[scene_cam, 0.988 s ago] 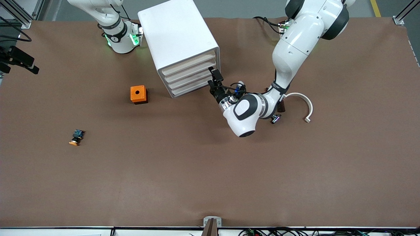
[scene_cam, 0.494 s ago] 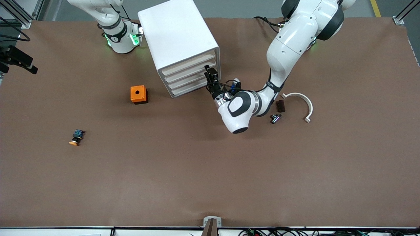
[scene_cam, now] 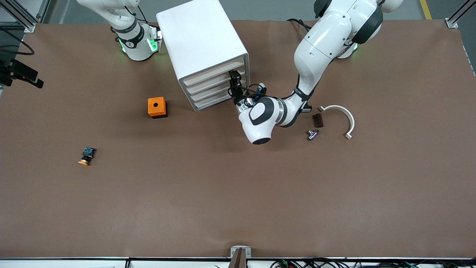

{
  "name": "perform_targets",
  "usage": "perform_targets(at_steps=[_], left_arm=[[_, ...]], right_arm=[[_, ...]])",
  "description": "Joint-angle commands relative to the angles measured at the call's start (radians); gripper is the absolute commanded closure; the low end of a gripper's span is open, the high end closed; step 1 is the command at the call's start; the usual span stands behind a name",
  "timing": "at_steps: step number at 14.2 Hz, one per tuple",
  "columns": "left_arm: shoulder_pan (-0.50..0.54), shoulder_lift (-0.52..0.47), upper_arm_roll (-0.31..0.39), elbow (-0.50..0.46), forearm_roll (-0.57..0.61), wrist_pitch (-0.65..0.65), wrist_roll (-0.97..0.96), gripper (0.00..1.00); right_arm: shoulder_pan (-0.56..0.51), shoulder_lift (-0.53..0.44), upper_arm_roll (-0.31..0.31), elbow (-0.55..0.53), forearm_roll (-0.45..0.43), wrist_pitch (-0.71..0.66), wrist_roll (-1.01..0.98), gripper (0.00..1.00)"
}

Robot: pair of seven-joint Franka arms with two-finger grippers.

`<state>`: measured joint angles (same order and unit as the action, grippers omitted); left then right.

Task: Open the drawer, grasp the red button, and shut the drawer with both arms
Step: 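Pull the drawer open with the left gripper while the right gripper approaches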

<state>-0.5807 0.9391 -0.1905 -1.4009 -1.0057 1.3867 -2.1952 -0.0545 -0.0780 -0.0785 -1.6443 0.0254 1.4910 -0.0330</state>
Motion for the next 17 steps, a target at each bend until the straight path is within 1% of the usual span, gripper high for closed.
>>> perform_targets(at_steps=[1,2,3,4,5,7,8,10,12,14,17], left_arm=[[-0.005,0.01,0.009,0.017,-0.014,-0.003,-0.012,0.88],[-0.005,0.01,0.009,0.017,-0.014,-0.003,-0.012,0.92],[-0.005,0.01,0.009,0.017,-0.013,-0.003,-0.012,0.93],[-0.002,0.01,0.009,0.017,-0.014,-0.003,-0.012,0.98],[0.001,0.009,0.009,0.017,-0.014,-0.003,-0.012,1.0],[0.005,0.01,0.009,0.019,-0.016,-0.003,-0.012,1.0],[0.009,0.01,0.011,0.019,-0.016,-0.003,-0.014,0.98],[0.028,0.01,0.011,0.019,-0.016,-0.003,-0.014,0.98],[0.054,0.01,0.011,0.019,-0.017,-0.002,-0.015,0.95],[0.067,0.01,0.04,0.022,-0.02,0.006,-0.014,0.93],[0.068,0.01,0.101,0.025,-0.048,0.026,-0.011,0.93]], right_arm=[[-0.008,0.058,0.008,0.043,-0.002,-0.002,-0.01,0.0],[-0.011,0.061,0.008,0.05,-0.001,-0.003,-0.011,0.0],[-0.01,0.063,0.008,0.051,-0.004,0.0,-0.012,0.0],[-0.013,0.079,0.008,0.052,-0.002,0.003,-0.012,0.0],[-0.01,0.098,0.008,0.064,-0.005,0.005,-0.013,0.0],[-0.013,0.135,0.008,0.093,-0.012,0.005,-0.012,0.0],[-0.013,0.165,0.008,0.098,-0.012,0.005,-0.012,0.0],[-0.015,0.176,0.008,0.11,-0.012,0.006,-0.013,0.0],[-0.007,0.195,0.008,0.11,-0.044,0.005,-0.008,0.0],[-0.005,0.195,0.009,0.11,-0.041,0.008,-0.001,0.0],[0.021,0.193,0.017,0.113,-0.038,0.02,0.013,0.0]])
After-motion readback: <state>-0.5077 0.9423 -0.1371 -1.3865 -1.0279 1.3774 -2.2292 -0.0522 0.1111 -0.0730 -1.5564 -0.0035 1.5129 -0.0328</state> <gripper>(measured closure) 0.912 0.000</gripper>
